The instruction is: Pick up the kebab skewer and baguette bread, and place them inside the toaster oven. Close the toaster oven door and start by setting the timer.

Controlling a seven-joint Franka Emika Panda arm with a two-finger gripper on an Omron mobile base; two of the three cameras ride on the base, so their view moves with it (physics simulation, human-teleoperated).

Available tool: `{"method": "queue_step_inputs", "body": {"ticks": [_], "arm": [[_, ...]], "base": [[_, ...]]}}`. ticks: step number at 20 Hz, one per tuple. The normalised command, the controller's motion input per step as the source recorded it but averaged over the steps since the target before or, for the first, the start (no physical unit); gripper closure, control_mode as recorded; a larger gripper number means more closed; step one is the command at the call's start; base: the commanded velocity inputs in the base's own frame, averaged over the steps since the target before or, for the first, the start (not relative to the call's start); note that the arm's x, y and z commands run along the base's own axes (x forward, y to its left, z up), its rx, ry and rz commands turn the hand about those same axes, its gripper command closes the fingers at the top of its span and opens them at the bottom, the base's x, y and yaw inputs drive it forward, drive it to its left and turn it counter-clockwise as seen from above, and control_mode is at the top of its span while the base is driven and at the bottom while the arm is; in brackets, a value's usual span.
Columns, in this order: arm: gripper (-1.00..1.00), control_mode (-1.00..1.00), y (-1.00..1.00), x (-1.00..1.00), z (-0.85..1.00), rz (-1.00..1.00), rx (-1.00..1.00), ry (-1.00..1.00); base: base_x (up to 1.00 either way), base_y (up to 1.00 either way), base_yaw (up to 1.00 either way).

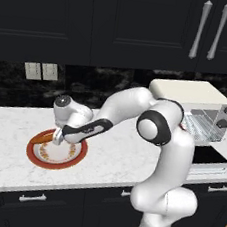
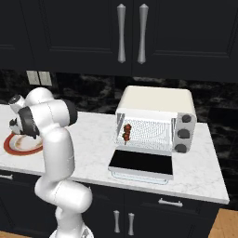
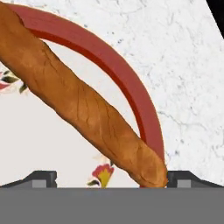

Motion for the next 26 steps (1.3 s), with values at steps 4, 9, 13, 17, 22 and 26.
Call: {"method": "queue_step_inputs", "body": {"ticks": [4, 9, 13, 17, 22, 26], "arm": [[-1.0, -1.0, 0.07, 0.21, -0.18, 0.01, -0.05, 0.04], [-1.0, -1.0, 0.01, 0.31, -0.2, 0.0, -0.01, 0.06], [-1.0, -1.0, 0.0, 0.36, -0.18, 0.01, 0.0, 0.07], [1.0, -1.0, 0.0, 0.06, -0.25, 0.03, 0.0, 0.03], [1.0, -1.0, -0.13, -0.22, -0.09, 0.04, 0.0, 0.0], [1.0, -1.0, -0.2, -0.48, 0.0, 0.06, 0.0, 0.0]], "base": [[0.0, 0.0, 0.0], [0.0, 0.0, 0.0], [0.0, 0.0, 0.0], [0.0, 0.0, 0.0], [0.0, 0.0, 0.0], [0.0, 0.0, 0.0]]}}
